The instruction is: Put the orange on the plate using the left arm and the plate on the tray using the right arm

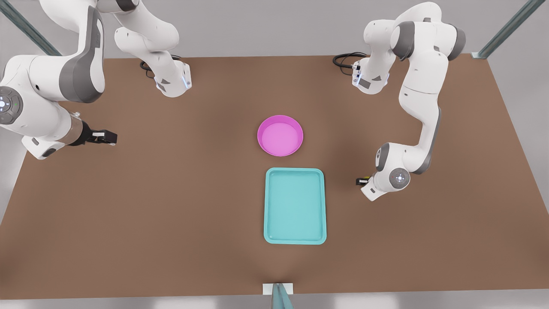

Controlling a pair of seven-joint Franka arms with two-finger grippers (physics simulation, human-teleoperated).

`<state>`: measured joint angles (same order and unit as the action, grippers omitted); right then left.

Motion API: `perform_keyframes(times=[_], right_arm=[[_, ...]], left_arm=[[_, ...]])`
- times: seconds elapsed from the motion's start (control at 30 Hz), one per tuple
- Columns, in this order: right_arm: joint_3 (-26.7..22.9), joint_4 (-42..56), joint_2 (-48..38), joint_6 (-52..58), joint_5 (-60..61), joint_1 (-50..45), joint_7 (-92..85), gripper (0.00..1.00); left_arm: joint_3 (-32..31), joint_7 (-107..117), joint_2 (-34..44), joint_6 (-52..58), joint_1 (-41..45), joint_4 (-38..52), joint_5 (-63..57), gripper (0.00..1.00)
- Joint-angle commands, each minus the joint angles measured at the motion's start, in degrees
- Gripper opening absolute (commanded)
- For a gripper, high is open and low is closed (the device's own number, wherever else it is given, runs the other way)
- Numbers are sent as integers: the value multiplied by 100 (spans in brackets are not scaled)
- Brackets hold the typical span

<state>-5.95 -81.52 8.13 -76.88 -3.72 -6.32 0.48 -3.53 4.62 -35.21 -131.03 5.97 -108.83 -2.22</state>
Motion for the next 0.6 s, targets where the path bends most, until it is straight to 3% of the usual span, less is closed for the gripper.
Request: perform_keyframes(times=[0.0, 0.07, 0.17, 0.23, 0.3, 0.43, 0.57], right_arm=[[-3, 4, 5, 6, 3, -1, -12, 100], [-3, 4, -4, -3, 3, -1, -12, 100], [-21, 4, 5, -3, 3, -1, -21, 100], [-21, 4, 14, -3, 3, -1, -21, 100], [-29, 4, 22, -3, 3, -1, -21, 100], [-29, 4, 49, -3, 12, -1, -21, 100], [-29, -5, 66, -11, 12, -1, -21, 100]], left_arm=[[1, 21, 14, -11, 1, 2, 11, 67], [1, 100, 32, 24, 1, 2, 11, 60], [-43, 468, 251, 515, 27, 37, 55, 59], [-78, 1277, 348, 982, 518, 319, 73, 60], [-525, 2145, 419, 1623, 756, 713, 91, 60], [-623, 4072, 401, 1712, 2356, 1092, 99, 61], [-693, 4275, 339, 1546, 2567, 1119, 495, 62]])
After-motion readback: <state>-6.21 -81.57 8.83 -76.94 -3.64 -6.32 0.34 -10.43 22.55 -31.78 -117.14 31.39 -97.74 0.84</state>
